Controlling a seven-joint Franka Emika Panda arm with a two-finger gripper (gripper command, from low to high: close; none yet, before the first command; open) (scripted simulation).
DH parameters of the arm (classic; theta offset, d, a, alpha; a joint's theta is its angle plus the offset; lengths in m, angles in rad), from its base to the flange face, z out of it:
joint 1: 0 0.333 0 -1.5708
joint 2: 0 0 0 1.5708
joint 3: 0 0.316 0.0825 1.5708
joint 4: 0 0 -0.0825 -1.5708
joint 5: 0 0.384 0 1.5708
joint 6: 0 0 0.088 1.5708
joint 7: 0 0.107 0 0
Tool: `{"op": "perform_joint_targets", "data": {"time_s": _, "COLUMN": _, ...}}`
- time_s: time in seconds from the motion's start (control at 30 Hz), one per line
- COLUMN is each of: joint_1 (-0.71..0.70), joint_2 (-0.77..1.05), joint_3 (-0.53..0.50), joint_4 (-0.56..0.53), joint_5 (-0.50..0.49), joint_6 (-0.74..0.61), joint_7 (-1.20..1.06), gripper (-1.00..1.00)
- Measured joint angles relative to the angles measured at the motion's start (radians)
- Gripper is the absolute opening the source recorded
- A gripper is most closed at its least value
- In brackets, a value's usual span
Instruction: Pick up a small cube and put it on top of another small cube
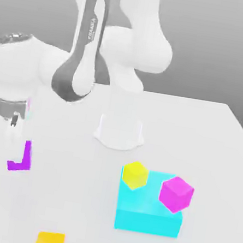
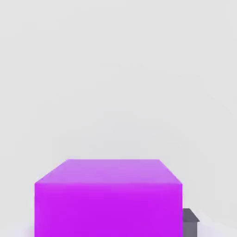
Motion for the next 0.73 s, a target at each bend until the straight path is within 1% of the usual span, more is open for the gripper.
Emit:
{"op": "perform_joint_targets", "data": {"time_s": 0.1, "joint_1": 0.094, "joint_2": -0.072, "joint_3": 0.079, "joint_4": 0.011, "joint_5": 0.019, "joint_6": -0.077, "joint_7": 0.117, "gripper": -1.00}}
{"op": "perform_joint_targets", "data": {"time_s": 0.4, "joint_1": 0.381, "joint_2": -0.254, "joint_3": 0.381, "joint_4": 0.034, "joint_5": 0.121, "joint_6": -0.280, "joint_7": 0.417, "gripper": -1.00}}
{"op": "perform_joint_targets", "data": {"time_s": 0.47, "joint_1": 0.417, "joint_2": -0.238, "joint_3": 0.438, "joint_4": 0.034, "joint_5": 0.121, "joint_6": -0.267, "joint_7": 0.475, "gripper": -1.00}}
{"op": "perform_joint_targets", "data": {"time_s": 0.6, "joint_1": 0.411, "joint_2": -0.126, "joint_3": 0.474, "joint_4": 0.009, "joint_5": 0.080, "joint_6": -0.134, "joint_7": 0.525, "gripper": -1.00}}
{"op": "perform_joint_targets", "data": {"time_s": 0.63, "joint_1": 0.409, "joint_2": -0.104, "joint_3": 0.479, "joint_4": 0.004, "joint_5": 0.073, "joint_6": -0.108, "joint_7": 0.532, "gripper": 1.00}}
{"op": "perform_joint_targets", "data": {"time_s": 0.73, "joint_1": 0.409, "joint_2": -0.104, "joint_3": 0.479, "joint_4": 0.004, "joint_5": 0.073, "joint_6": -0.108, "joint_7": 0.532, "gripper": 1.00}}
